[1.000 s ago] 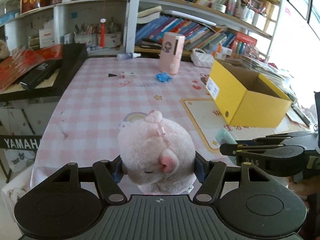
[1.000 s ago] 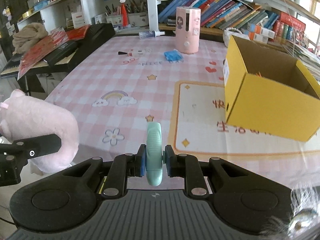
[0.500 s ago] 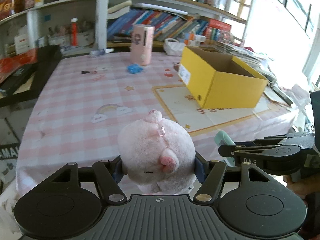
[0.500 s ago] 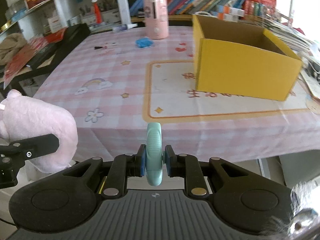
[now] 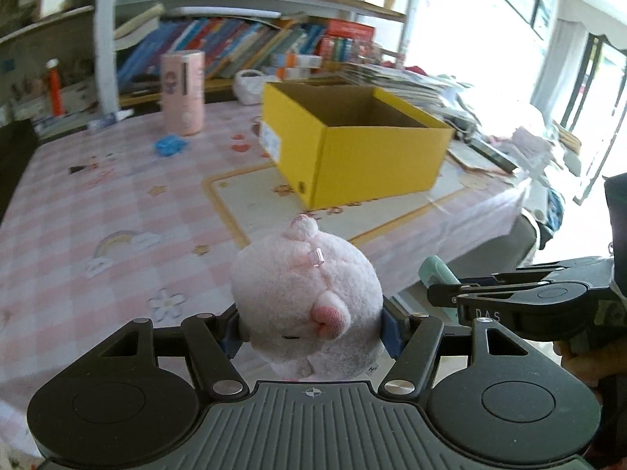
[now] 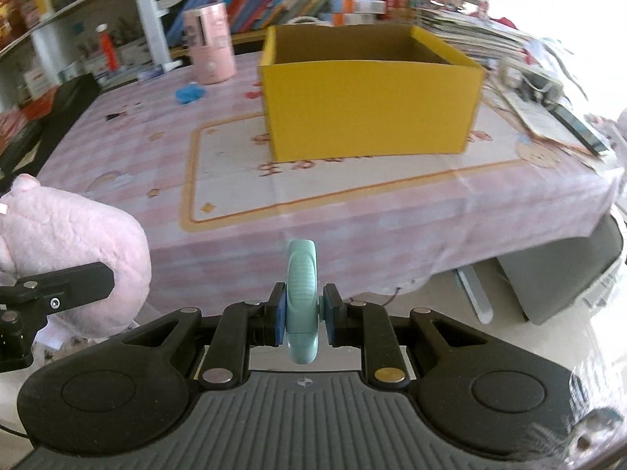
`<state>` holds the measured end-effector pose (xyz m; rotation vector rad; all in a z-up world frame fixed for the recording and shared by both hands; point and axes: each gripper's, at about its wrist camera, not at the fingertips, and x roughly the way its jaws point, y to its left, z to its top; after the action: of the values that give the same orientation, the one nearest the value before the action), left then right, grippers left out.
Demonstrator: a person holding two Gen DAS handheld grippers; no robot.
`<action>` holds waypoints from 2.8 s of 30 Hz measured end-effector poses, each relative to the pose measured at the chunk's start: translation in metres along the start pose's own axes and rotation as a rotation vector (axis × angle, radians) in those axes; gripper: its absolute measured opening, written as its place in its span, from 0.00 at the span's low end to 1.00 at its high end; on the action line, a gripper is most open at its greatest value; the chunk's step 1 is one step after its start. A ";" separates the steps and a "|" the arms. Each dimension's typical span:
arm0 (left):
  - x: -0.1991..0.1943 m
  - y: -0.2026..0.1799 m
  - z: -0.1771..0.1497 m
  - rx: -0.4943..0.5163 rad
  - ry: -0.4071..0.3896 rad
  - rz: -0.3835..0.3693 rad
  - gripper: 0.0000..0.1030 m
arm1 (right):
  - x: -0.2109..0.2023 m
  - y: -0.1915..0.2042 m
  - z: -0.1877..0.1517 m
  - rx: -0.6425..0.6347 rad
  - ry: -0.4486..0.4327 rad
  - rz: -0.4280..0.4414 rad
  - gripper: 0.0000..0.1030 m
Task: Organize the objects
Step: 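Lift the pig and mint-green toy and carry both toward the yellow box, then lower the pig into the box and open the left gripper while the right gripper releases the mint toy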
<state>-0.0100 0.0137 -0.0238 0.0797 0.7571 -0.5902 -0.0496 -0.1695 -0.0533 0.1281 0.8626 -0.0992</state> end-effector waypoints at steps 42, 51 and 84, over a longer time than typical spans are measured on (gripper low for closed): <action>0.066 -0.046 0.108 0.056 -0.181 -0.030 0.64 | 0.033 -0.099 0.106 0.018 -0.143 -0.044 0.17; 0.094 -0.053 0.161 0.053 -0.270 0.008 0.64 | 0.047 -0.115 0.172 -0.037 -0.253 -0.007 0.17; 0.226 -0.051 0.207 0.022 -0.046 0.145 0.65 | 0.177 -0.113 0.228 -0.365 -0.014 0.153 0.17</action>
<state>0.2221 -0.1934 -0.0159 0.1399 0.6935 -0.4607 0.2202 -0.3220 -0.0500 -0.1487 0.8407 0.2001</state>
